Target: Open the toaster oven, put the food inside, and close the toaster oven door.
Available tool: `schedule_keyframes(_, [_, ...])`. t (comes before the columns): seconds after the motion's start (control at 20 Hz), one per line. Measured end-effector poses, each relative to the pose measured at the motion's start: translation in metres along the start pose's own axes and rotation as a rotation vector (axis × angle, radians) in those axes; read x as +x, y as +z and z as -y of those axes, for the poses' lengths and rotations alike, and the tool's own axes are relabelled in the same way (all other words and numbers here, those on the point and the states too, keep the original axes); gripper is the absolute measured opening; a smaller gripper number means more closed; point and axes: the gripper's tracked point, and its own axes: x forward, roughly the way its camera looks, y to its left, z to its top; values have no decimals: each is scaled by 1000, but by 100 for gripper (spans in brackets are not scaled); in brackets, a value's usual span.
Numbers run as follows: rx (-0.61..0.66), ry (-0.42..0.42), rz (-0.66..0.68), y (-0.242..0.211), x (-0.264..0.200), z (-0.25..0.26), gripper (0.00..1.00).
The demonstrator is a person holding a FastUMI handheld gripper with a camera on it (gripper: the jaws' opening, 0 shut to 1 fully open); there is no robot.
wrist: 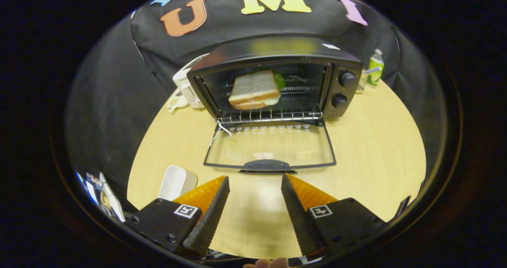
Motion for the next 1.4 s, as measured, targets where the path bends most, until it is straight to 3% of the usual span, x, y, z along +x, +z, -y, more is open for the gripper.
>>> schedule_keyframes(0.5, [72,-100,-39,-31,59,27,87])
schedule_keyframes(0.9, [43,-144,-10,-21,84,27,87])
schedule_keyframes(1.4, [40,-118,78,-5,54,19,86])
